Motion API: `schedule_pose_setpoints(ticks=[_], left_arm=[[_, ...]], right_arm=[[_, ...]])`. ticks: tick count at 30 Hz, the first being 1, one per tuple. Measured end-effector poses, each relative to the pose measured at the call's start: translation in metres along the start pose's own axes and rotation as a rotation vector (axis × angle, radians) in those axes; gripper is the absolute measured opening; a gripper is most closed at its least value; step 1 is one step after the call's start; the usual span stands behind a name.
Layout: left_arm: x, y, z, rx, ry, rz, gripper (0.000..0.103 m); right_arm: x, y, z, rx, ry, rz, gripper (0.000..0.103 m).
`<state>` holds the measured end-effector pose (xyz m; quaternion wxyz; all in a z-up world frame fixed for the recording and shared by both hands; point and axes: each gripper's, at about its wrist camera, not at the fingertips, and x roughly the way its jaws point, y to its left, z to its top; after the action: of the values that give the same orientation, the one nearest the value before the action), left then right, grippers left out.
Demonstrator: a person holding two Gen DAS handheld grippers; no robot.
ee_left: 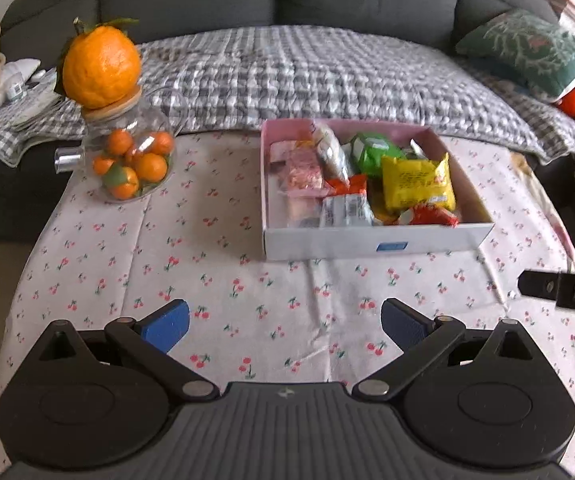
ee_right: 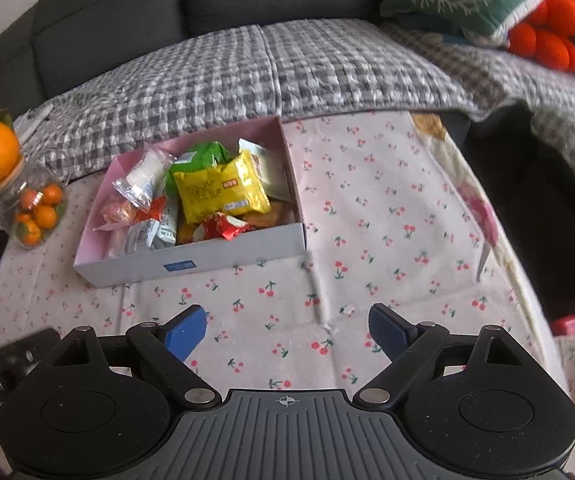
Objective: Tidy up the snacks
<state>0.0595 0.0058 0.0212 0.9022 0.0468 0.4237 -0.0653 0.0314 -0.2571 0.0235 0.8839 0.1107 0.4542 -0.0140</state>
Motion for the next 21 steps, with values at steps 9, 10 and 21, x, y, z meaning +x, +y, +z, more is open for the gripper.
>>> schedule_pose_setpoints(ticks=[9,10,21], left_arm=[[0.002,-0.004,-0.005,-0.007,0.015,0.086,0.102],[0.001,-0.005,-0.006,-0.01,0.016,0.088,0.102],[-0.002,0.0,-0.011,-0.051,0.049,0.088,0.102]], right_arm=[[-0.009,0.012,-0.006,-0.045,-0.019,-0.018,0.092],[-0.009,0.015,-0.006,-0.055,-0.016,-0.02,0.093],[-0.013,0.023,-0.011,-0.084,-0.029,-0.03,0.095]])
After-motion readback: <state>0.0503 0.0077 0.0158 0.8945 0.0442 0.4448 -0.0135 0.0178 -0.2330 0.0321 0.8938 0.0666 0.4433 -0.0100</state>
